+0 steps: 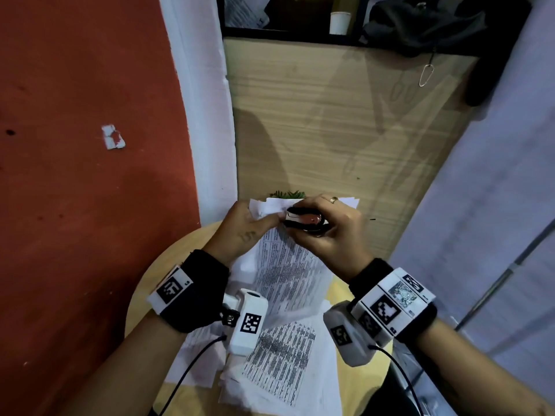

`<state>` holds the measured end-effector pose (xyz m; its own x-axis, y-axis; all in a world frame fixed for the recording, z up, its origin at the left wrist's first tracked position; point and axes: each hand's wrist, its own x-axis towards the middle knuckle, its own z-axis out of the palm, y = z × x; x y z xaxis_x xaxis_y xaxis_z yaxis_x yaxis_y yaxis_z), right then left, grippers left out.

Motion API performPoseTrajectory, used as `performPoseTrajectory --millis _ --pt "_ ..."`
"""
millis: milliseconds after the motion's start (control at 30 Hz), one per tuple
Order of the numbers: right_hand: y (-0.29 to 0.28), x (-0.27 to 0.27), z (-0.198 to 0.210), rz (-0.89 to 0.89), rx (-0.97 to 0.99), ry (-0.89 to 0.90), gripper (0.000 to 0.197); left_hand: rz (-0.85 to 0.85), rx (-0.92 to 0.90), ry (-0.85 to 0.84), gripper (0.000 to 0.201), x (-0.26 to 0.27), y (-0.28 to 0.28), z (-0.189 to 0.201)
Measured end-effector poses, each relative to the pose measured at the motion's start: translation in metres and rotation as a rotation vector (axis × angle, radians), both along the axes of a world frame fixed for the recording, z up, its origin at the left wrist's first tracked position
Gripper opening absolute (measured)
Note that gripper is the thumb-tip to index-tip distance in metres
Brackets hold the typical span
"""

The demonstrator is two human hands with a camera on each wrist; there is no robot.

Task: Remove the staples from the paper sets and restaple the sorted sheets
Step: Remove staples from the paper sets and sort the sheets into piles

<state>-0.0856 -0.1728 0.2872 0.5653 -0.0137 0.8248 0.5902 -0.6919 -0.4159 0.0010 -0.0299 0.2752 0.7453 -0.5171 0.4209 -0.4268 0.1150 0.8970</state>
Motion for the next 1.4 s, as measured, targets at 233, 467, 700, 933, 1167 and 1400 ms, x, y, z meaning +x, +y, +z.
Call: performPoseTrajectory --millis 233,467,700,933,1167,1400 --pt "-0.008 -0.007 -0.005 -0.092 0.125 0.1 0.037 0.006 -0.005 -0.014 0.055 0.006 0.01 -0.003" --pt "-0.014 -0.012 -0.002 0.154 0.756 0.392 0.046 0.022 0.076 -0.007 0.084 0.02 0.012 -0.016" --pt "-0.021 -0.018 0.005 0.392 1.137 0.411 0.014 0.066 0.061 -0.062 0.076 0.009 0.008 -0.009" --pt "-0.009 -0.02 0.012 0.411 1.212 0.553 0.018 0.199 0.077 -0.204 0.055 0.004 0.003 -0.01" --pt "0.015 -0.003 -0.003 0.025 0.57 0.325 0.035 0.08 -0.016 -0.089 0.053 -0.004 0.006 -0.002" --pt "0.027 -0.003 -0.003 -0.125 0.239 0.056 0.027 0.082 -0.031 0.003 0.063 -0.007 0.007 -0.002"
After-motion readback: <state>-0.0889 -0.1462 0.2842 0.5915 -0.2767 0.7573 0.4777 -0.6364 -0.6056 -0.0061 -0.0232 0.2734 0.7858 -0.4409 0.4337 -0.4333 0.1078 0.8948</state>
